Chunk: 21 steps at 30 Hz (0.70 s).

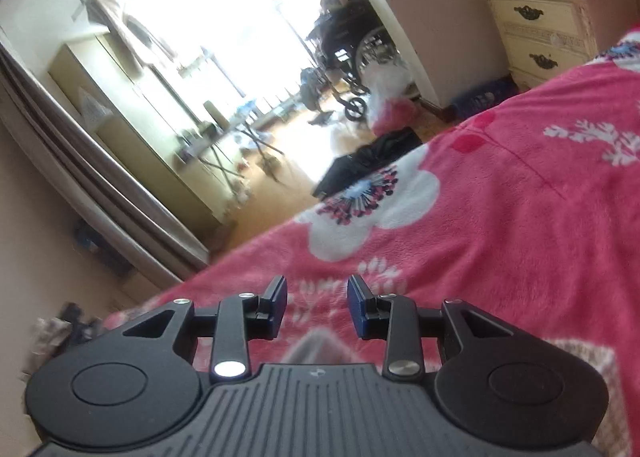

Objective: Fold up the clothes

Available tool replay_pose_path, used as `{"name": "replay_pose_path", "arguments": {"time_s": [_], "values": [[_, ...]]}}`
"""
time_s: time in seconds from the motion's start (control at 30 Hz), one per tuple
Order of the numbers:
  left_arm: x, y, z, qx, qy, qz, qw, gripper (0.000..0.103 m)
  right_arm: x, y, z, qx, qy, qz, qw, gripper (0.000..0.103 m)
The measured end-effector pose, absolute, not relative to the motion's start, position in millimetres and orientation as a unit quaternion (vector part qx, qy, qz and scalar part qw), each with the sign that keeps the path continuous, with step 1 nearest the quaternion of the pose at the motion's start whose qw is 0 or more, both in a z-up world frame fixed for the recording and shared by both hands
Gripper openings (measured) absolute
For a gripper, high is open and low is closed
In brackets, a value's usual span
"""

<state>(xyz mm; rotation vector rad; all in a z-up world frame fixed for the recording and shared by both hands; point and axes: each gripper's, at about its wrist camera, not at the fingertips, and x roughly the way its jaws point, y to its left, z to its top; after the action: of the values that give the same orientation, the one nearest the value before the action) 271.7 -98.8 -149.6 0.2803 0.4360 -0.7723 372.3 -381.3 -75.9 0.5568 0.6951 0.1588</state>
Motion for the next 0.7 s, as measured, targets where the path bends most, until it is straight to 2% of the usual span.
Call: {"name": "replay_pose_path", "arguments": {"time_s": [0.1, 0.27, 0.43, 0.6, 0.7], "values": [[267, -94, -154, 0.154, 0.207, -0.368, 0.893, 0.006, 380, -372, -91, 0.256, 0.38, 0.085, 0.885, 0.038], [268, -79, -159, 0.154, 0.216, -0.355, 0.896, 0.006, 325, -353, -105, 0.184, 0.4, 0.127, 0.889, 0.038], [262, -64, -161, 0.133, 0.248, -0.353, 0.892, 0.014, 276, -334, -131, 0.097, 0.403, 0.118, 0.902, 0.038], [254, -30, -139, 0.021, 0.263, -0.339, 0.903, 0.015, 257, -324, -137, 0.052, 0.382, 0.114, 0.916, 0.038], [264, -36, -128, -0.021, 0.257, -0.336, 0.906, 0.019, 253, -320, -132, 0.036, 0.375, 0.113, 0.92, 0.038]]}}
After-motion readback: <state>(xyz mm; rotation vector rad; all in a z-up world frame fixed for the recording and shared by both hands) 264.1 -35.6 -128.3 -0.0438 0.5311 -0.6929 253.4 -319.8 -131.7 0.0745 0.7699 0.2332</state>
